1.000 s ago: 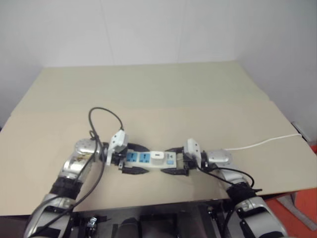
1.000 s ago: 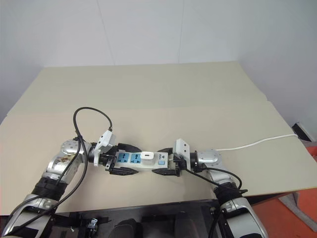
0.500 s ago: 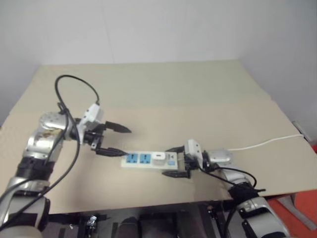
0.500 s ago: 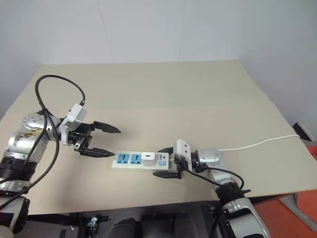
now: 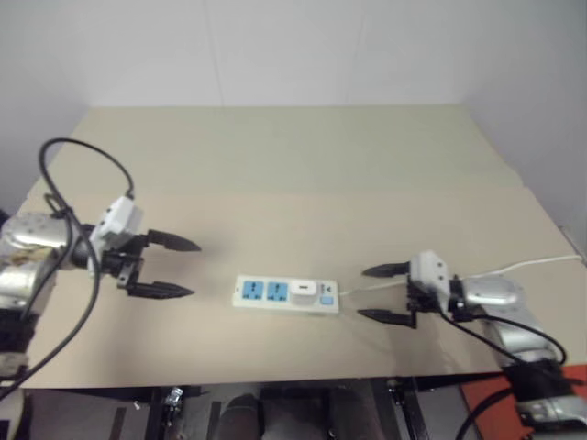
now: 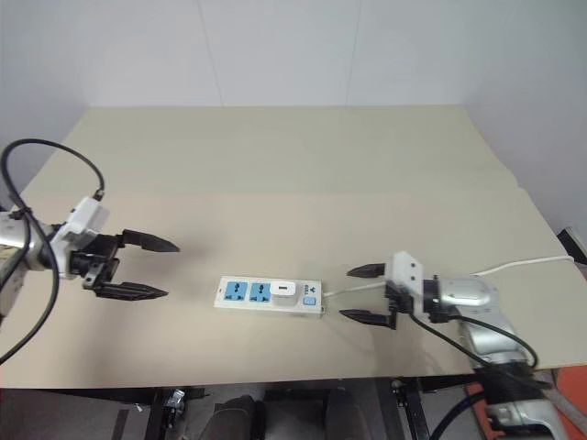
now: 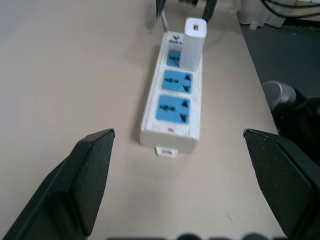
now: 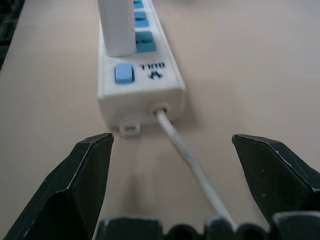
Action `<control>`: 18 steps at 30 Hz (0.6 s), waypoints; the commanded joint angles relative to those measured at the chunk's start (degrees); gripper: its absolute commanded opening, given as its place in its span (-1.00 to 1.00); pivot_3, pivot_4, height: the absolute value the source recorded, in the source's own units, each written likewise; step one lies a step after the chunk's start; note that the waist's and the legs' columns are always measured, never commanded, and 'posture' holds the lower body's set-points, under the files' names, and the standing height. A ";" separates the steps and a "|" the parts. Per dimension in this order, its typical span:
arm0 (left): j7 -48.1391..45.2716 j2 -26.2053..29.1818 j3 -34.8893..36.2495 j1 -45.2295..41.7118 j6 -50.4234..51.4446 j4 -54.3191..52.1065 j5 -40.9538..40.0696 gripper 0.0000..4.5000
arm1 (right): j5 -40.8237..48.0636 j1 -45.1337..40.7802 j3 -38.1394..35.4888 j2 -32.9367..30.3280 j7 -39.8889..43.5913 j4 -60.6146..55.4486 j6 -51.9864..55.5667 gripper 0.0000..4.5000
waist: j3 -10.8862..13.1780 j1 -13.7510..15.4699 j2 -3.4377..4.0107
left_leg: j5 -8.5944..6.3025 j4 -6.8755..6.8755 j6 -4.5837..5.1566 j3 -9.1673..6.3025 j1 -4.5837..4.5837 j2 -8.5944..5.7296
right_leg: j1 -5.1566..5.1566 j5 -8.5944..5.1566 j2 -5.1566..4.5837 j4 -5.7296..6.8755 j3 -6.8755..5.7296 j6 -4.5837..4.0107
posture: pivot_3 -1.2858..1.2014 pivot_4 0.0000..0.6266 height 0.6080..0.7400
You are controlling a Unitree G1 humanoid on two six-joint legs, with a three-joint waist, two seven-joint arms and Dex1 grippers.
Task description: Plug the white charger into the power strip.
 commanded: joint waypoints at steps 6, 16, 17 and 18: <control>-0.22 7.95 6.63 6.23 -1.16 -3.95 -4.50 1.00 | 5.90 3.20 -8.86 -8.08 2.00 -5.13 3.39 0.98 | 0.05 0.12 0.03 | 0.00 0.01 0.00 0.10 0.01 0.00 | 0.03 -0.01 0.00 -0.01 0.01 0.01 | 0.03 -0.52 1.00; -0.13 8.35 10.21 9.97 1.56 -7.92 -3.54 1.00 | 8.14 7.73 -12.60 -11.46 2.48 -8.92 5.20 0.98 | 0.06 0.18 0.03 | 0.00 0.01 0.00 0.12 0.00 -0.01 | 0.04 -0.01 0.00 -0.01 0.01 0.02 | 0.03 -0.52 1.00; -0.15 8.12 10.51 10.00 1.88 -8.17 -3.44 1.00 | 8.24 8.20 -12.81 -11.49 2.28 -9.40 5.37 0.98 | 0.06 0.18 0.03 | 0.00 0.01 0.00 0.12 0.00 0.00 | 0.04 -0.01 0.01 -0.01 0.00 0.02 | 0.03 -0.52 1.00; -0.15 7.93 10.78 10.08 2.18 -8.48 -3.31 1.00 | 8.30 8.52 -13.00 -11.53 2.16 -9.66 5.44 0.98 | 0.06 0.19 0.03 | 0.00 0.01 0.00 0.12 -0.01 0.00 | 0.04 -0.01 0.00 -0.02 0.00 0.02 | 0.03 -0.52 1.00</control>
